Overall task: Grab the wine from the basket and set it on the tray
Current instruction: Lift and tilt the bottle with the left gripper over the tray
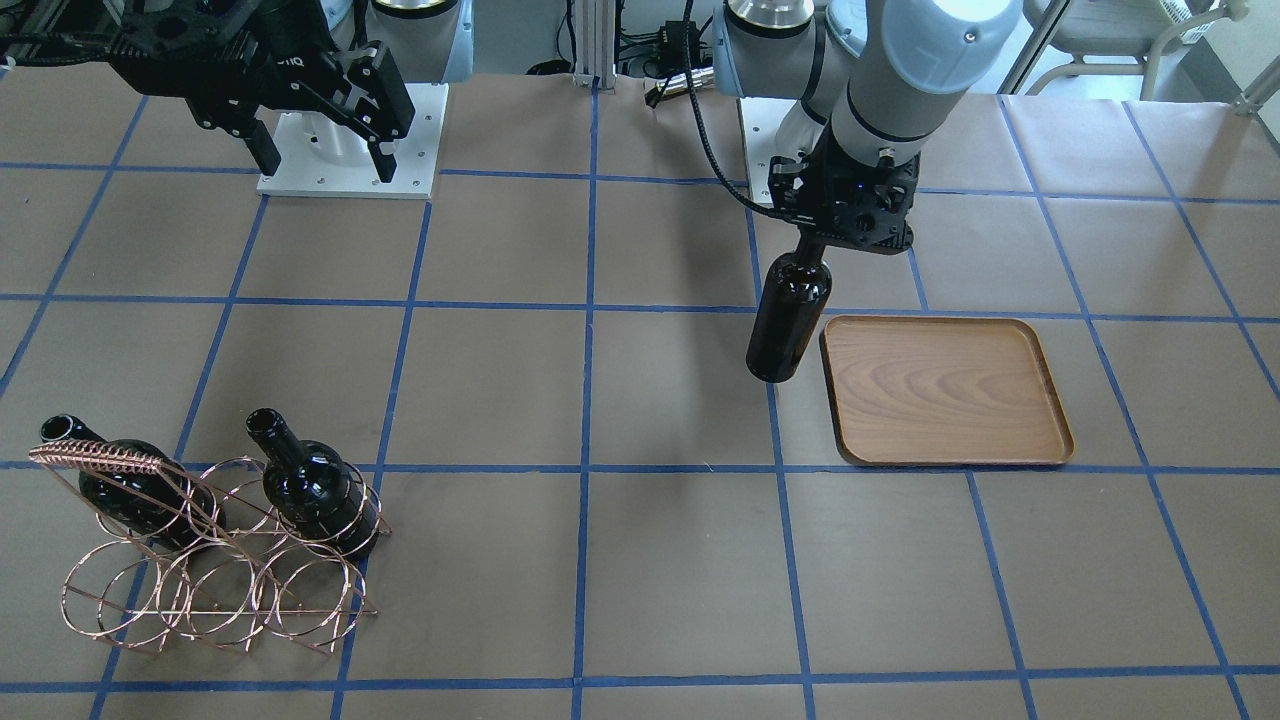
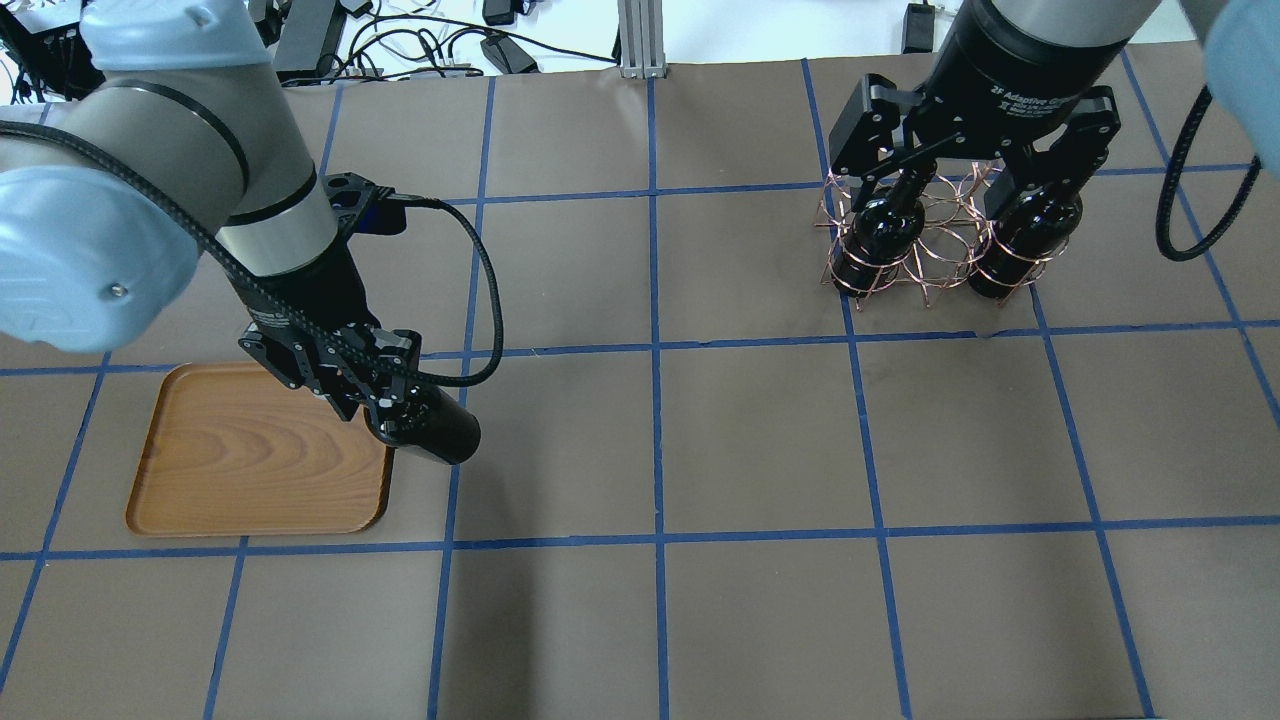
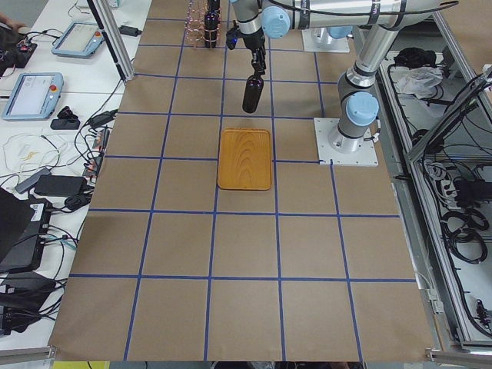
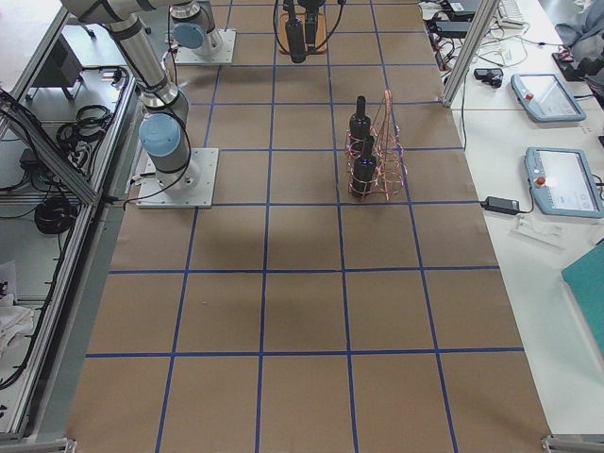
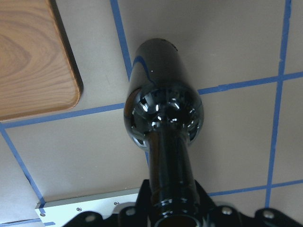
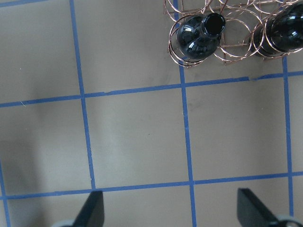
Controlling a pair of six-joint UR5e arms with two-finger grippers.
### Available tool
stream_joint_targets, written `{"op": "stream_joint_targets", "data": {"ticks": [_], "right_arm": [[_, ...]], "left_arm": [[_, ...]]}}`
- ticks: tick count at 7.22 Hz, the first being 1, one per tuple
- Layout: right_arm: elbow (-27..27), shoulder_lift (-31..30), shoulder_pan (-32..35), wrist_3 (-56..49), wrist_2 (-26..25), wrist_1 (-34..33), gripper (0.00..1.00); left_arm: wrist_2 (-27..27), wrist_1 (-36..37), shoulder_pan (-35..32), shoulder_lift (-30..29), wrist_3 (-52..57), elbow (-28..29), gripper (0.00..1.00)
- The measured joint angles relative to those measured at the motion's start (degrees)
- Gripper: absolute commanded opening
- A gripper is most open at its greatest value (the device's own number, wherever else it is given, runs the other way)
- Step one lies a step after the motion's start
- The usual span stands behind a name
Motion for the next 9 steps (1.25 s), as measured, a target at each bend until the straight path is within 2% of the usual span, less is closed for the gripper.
{"op": "stream_joint_targets", "data": {"ticks": [2,6,9], "right_arm": [[0.3,0.0,0.0,-0.2,-0.1,-2.2,1.00],[0.4,-0.1,0.1,-0.9,-2.5,-1.5,1.00],[0.5,0.0,0.3,-0.9,-3.0,-1.4,1.00]], "left_arm": [[3.0,-1.4,6.4,-0.7,8.6,1.2,0.00],[9.5,-1.8,18.0,-2.0,26.2,3.8,0.00],[11.1,2.5,21.3,-6.5,31.9,4.6,0.00]]}}
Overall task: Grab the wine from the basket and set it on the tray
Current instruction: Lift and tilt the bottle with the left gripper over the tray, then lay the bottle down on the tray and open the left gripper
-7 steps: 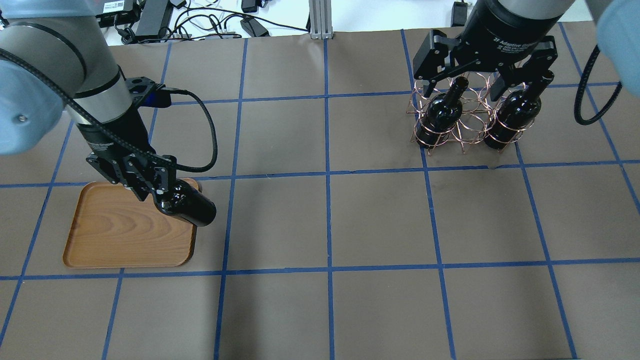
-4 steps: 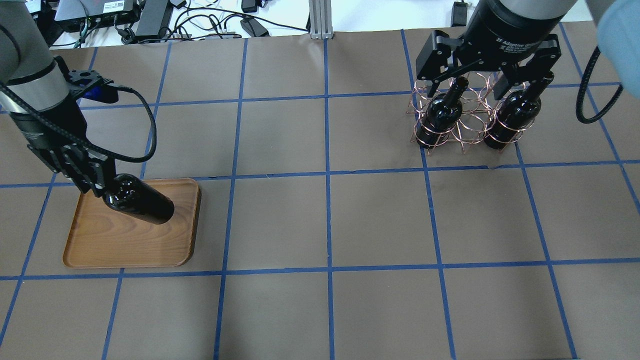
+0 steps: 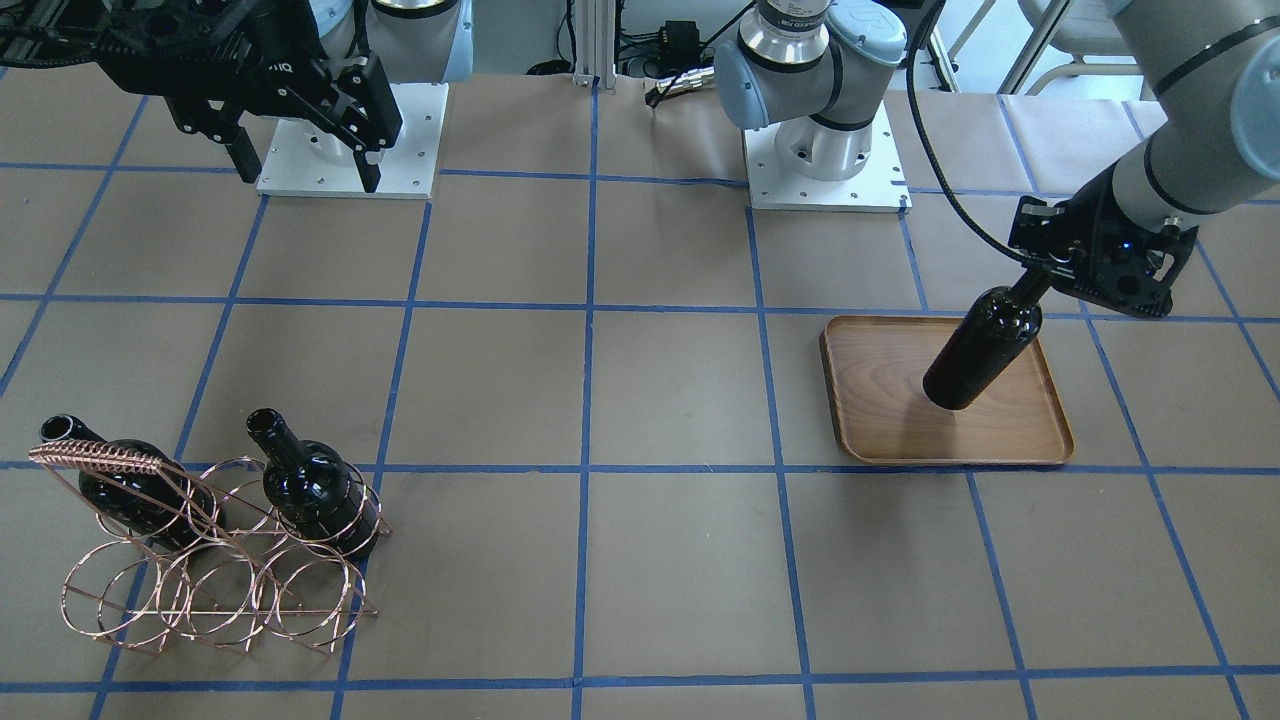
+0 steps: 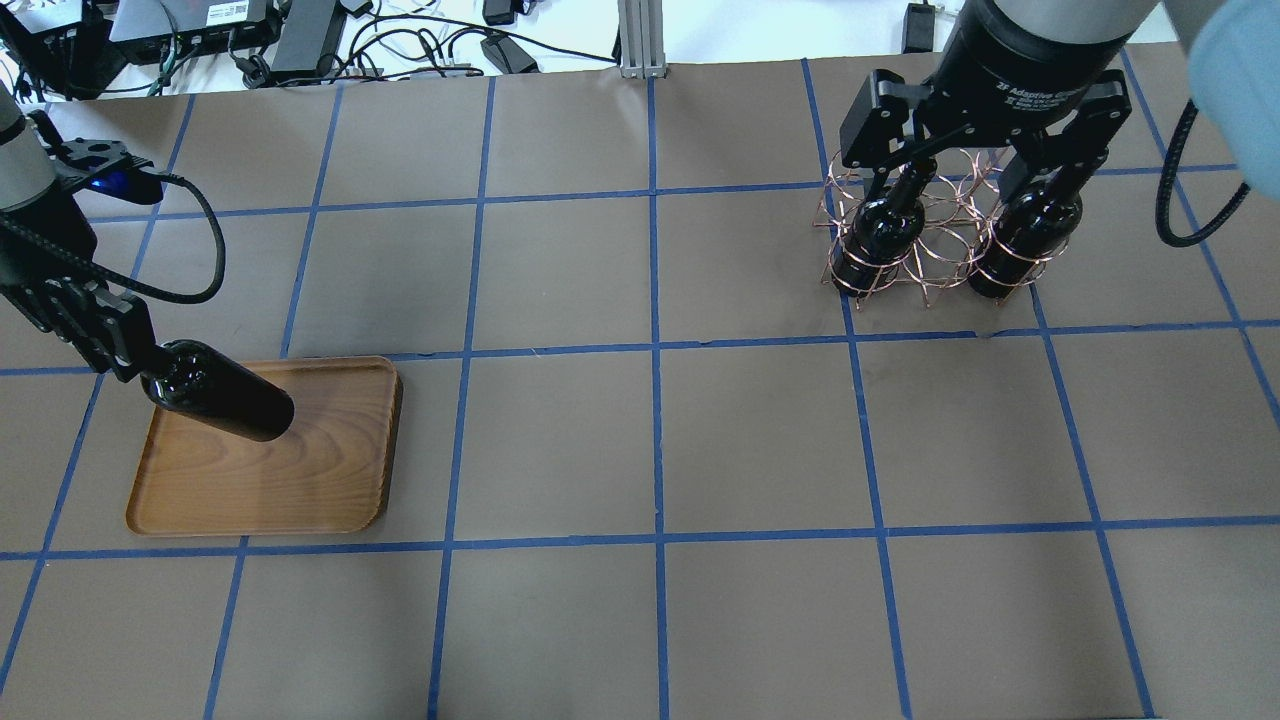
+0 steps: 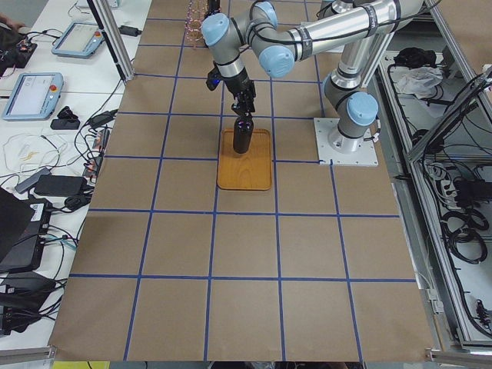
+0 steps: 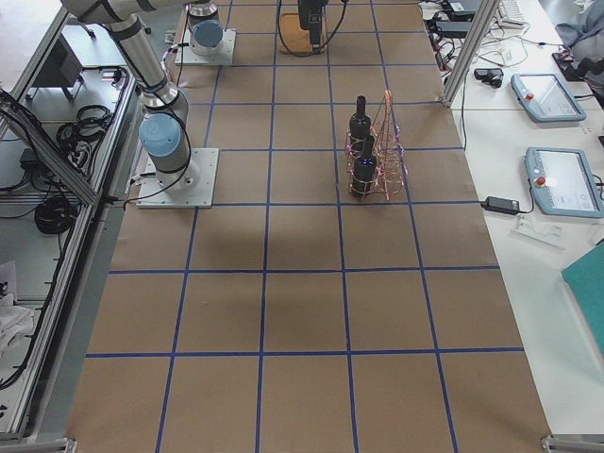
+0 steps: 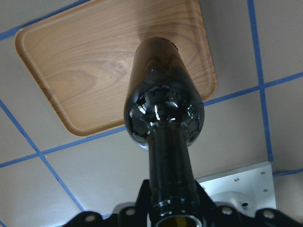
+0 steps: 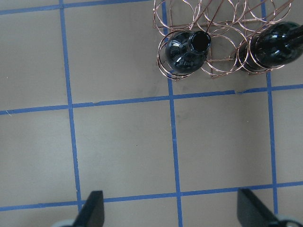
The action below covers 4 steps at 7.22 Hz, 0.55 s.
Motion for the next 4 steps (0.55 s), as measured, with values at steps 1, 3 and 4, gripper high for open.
{"op": "stream_joint_targets", "data": {"ticks": [1,3,4], "right_arm": [[0.0,0.0,0.0,0.0,0.1,0.0,1.00],[0.0,0.0,0.0,0.0,0.2,0.0,1.00],[0.0,0.0,0.0,0.0,0.1,0.0,1.00]], "left_arm": [[0.3,0.5,0.1,-1.6,0.3,0.3,0.00],[0.6,-0.8,0.2,-3.0,0.4,0.7,0.00],[0.7,-1.6,0.2,-3.1,0.4,0.7,0.00]]}}
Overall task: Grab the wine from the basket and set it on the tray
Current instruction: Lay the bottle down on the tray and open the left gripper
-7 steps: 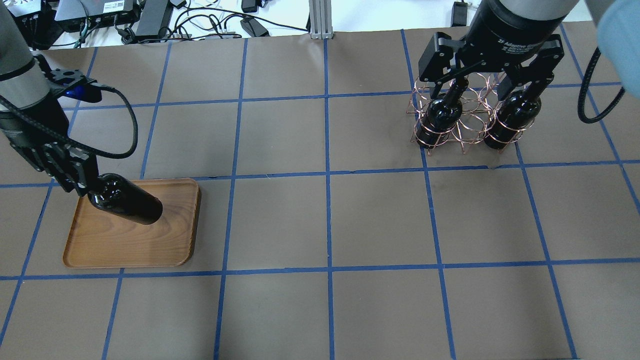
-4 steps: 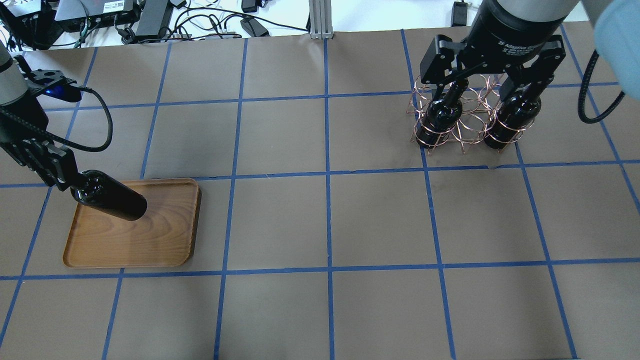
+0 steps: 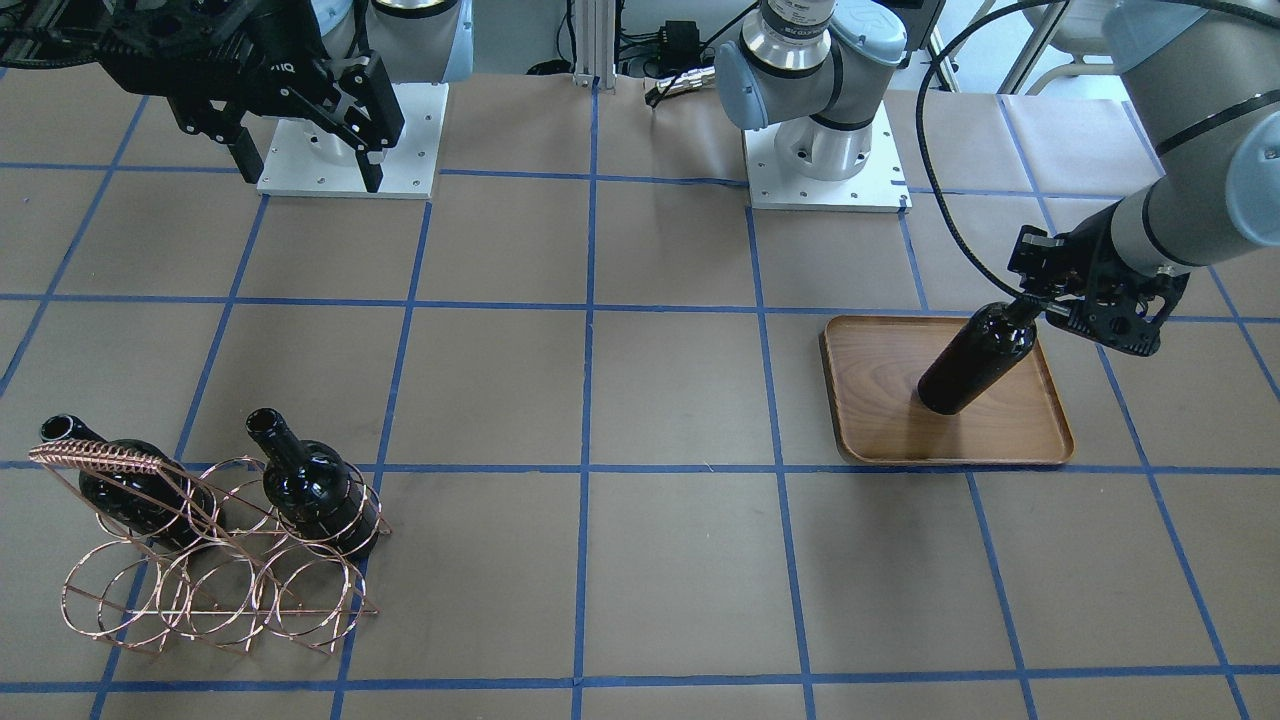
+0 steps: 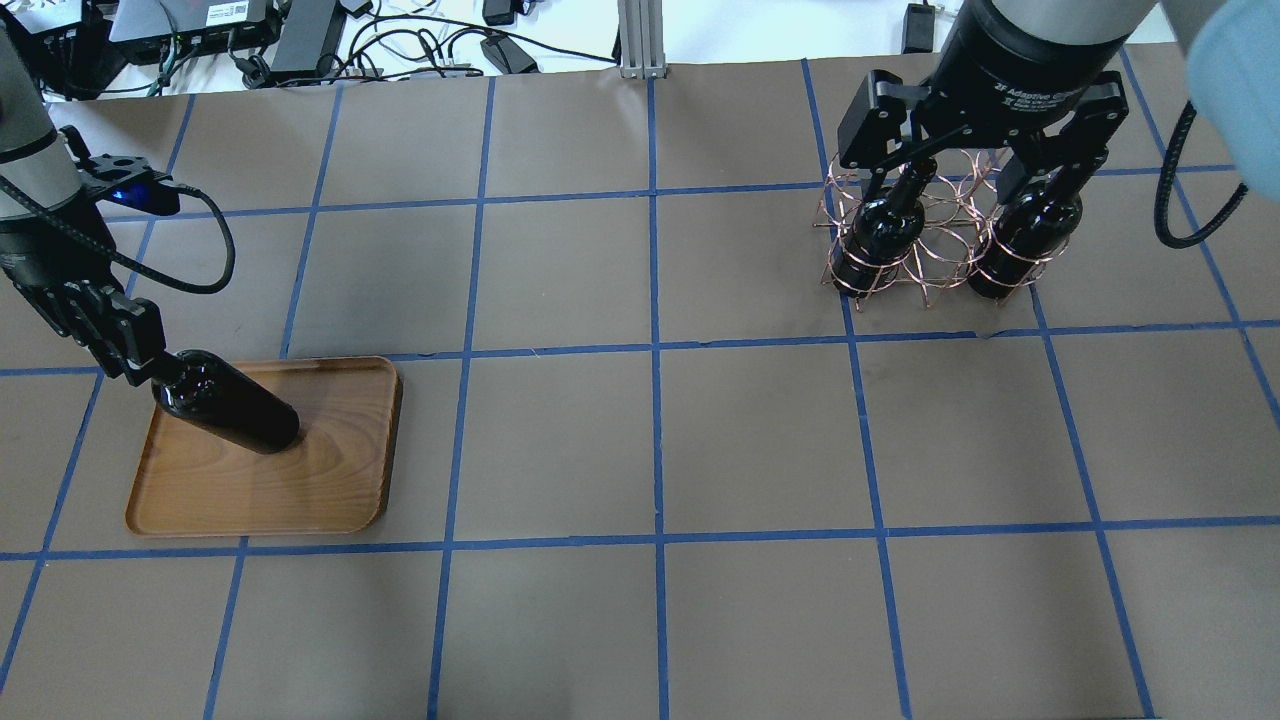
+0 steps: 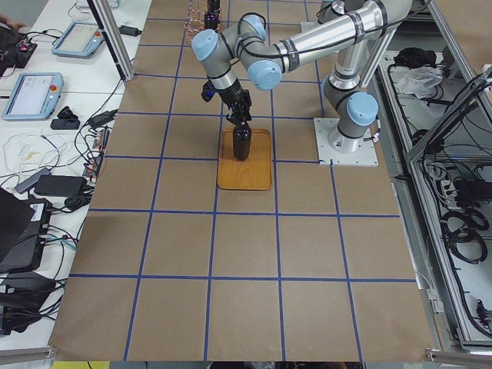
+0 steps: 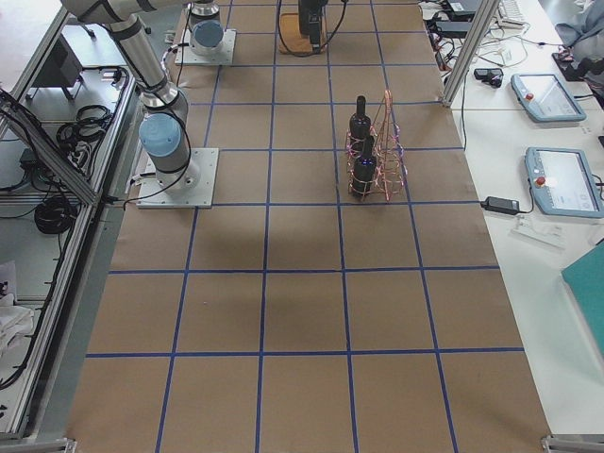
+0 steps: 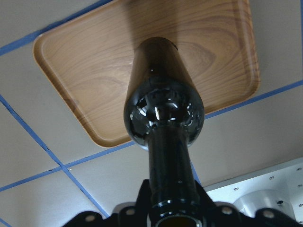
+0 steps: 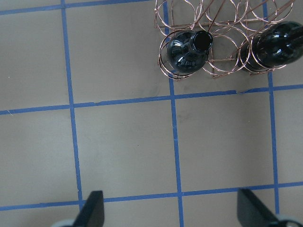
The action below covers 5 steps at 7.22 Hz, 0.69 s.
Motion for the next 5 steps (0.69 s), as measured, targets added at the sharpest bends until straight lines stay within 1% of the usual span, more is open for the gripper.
{"op": "stream_joint_targets", "data": {"ticks": [4,5], "right_arm": [[0.0,-0.1,0.0,0.1,-0.1,-0.1,1.00],[0.0,-0.1,0.0,0.1,-0.2,-0.1,1.00]], "left_arm": [[0.7,-1.1,0.1,-0.9,-0.3,0.0,0.00],[0.9,-1.1,0.1,-1.2,-0.2,0.1,0.11]]}}
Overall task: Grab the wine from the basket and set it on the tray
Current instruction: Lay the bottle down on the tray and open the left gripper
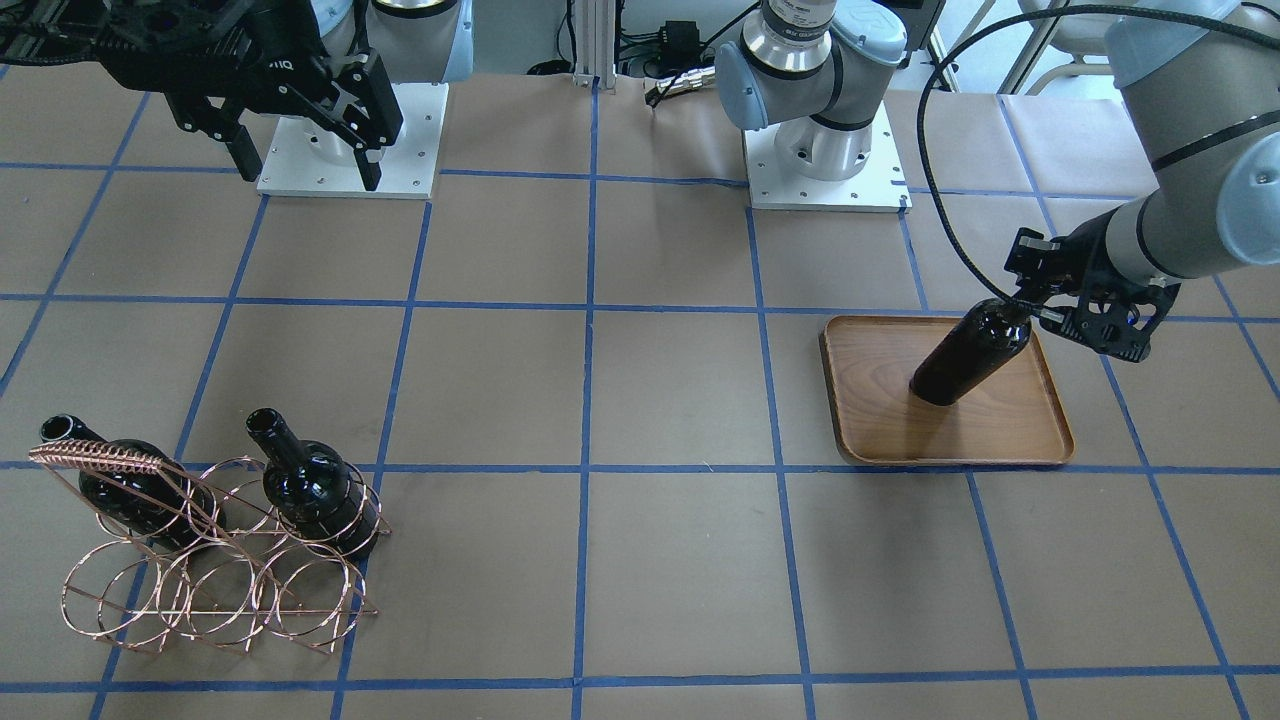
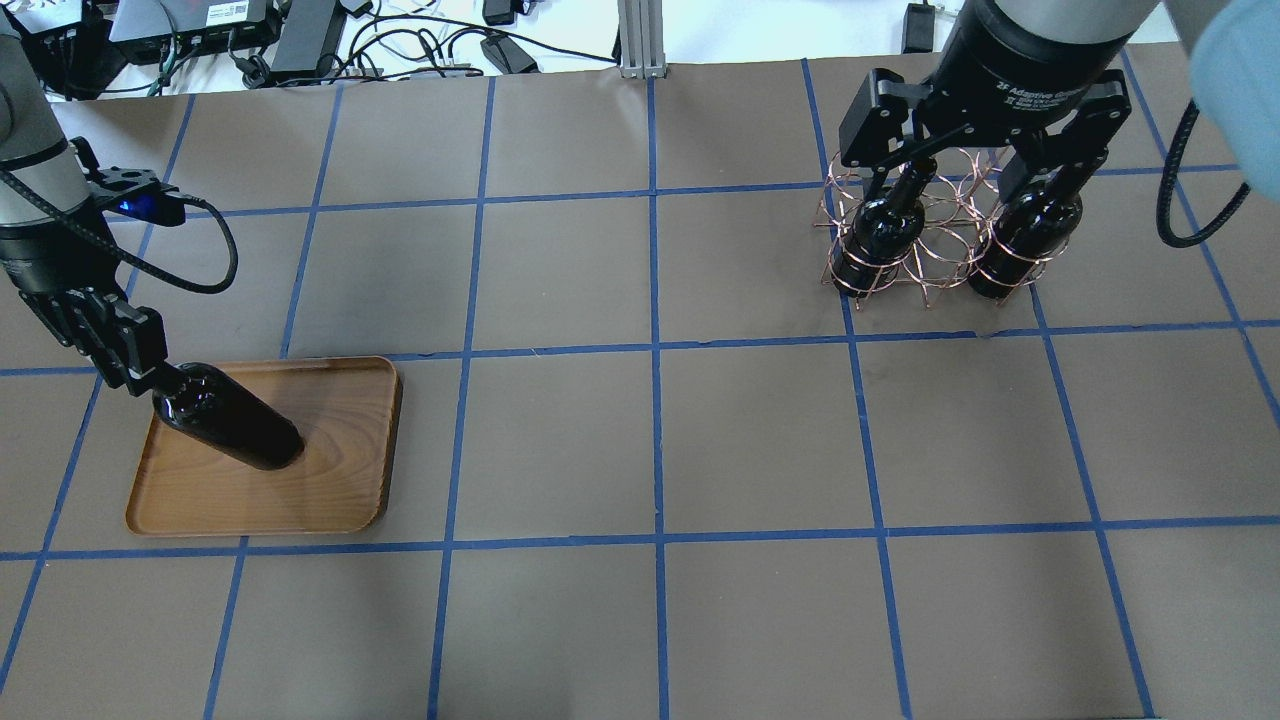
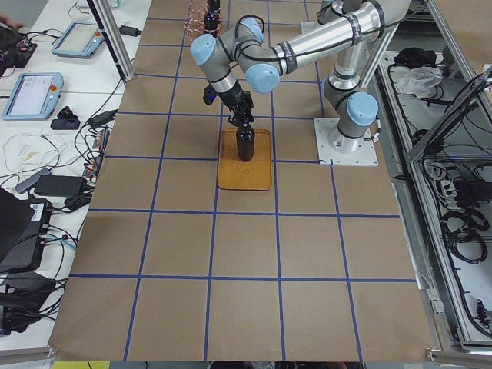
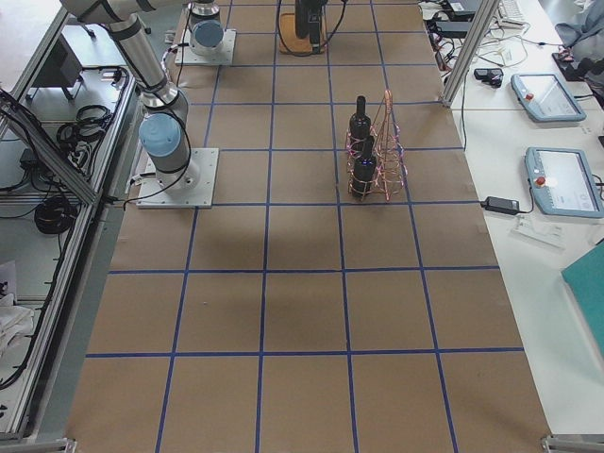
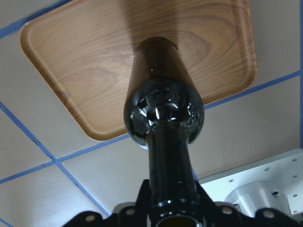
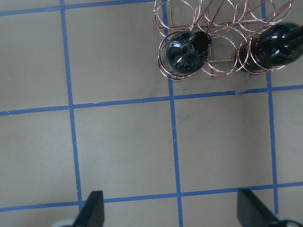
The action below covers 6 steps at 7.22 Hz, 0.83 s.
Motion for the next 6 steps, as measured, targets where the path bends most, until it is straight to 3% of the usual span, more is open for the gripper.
{"op": "stream_joint_targets", "data": {"ticks": [1,2,6], "right_arm": [[0.0,0.0,0.0,0.0,0.0,-0.1,1.00],[0.0,0.0,0.0,0.0,0.2,-0.2,1.00],[0.0,-0.1,0.0,-0.1,0.5,-0.2,1.00]], "left_arm": [[0.0,0.0,0.0,0.0,0.1,0.0,0.93],[-0.3,-0.1,0.0,0.1,0.1,0.0,1.00],[-0.6,-1.1,-0.4,2.5,-1.4,0.7,1.00]]}}
